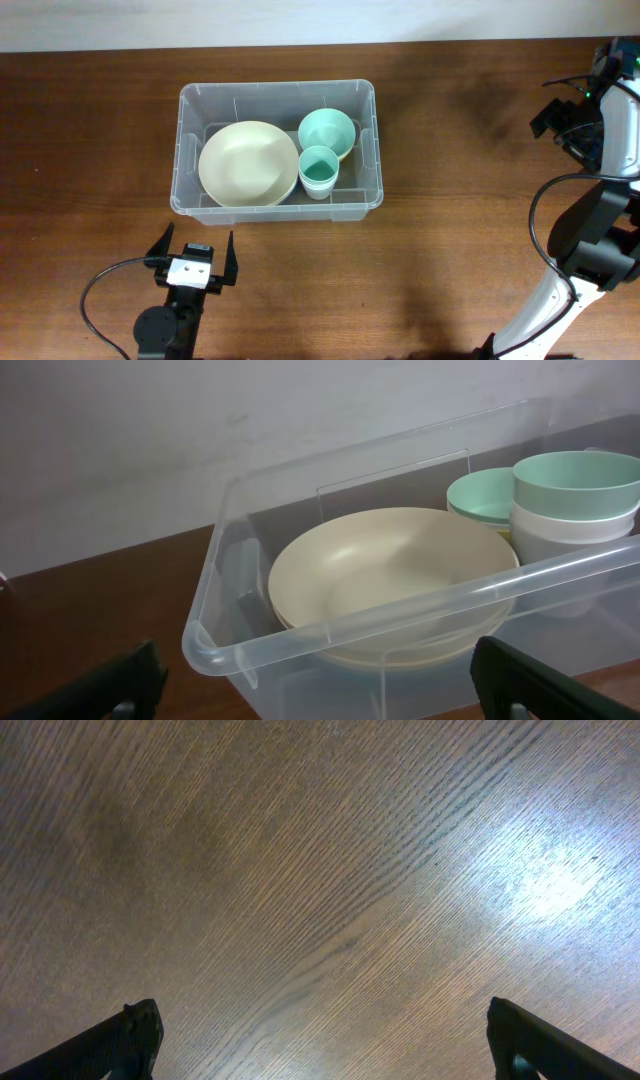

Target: Pack container

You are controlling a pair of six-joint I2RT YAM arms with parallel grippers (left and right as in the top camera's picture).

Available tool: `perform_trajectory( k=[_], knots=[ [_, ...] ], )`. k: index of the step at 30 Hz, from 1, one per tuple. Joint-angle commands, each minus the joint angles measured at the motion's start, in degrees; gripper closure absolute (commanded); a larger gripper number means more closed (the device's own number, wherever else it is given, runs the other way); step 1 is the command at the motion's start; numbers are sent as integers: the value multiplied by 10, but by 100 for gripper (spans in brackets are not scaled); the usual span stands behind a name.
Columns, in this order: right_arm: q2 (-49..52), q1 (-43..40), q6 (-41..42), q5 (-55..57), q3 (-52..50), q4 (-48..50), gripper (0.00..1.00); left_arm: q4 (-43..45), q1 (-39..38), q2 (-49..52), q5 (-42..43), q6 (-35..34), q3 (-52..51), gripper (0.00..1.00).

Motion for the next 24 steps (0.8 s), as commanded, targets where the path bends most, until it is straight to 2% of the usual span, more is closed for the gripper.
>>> perform_trajectory(
  k=[1, 8, 11, 12, 16, 20, 24],
  knots=[
    [-8, 4, 1, 16, -1, 26, 1, -2, 3, 3, 2, 3, -2, 0],
    [-23, 50, -18, 16, -5, 166, 1, -2, 3, 3, 2, 3, -2, 0],
    [-59, 95, -130, 16, -35, 273, 1, -2, 3, 3, 2, 3, -2, 0],
    [-101, 127, -212, 16, -74, 351, 1, -2, 3, 3, 2, 3, -2, 0],
    [-187, 147, -221, 14, -174, 463, 1, -2, 3, 3, 2, 3, -2, 0],
    [-341, 148, -231, 9, -371, 589, 1, -2, 3, 3, 2, 3, -2, 0],
    [-483, 170, -329, -1, -542, 680, 1, -2, 3, 3, 2, 3, -2, 0]
  ],
)
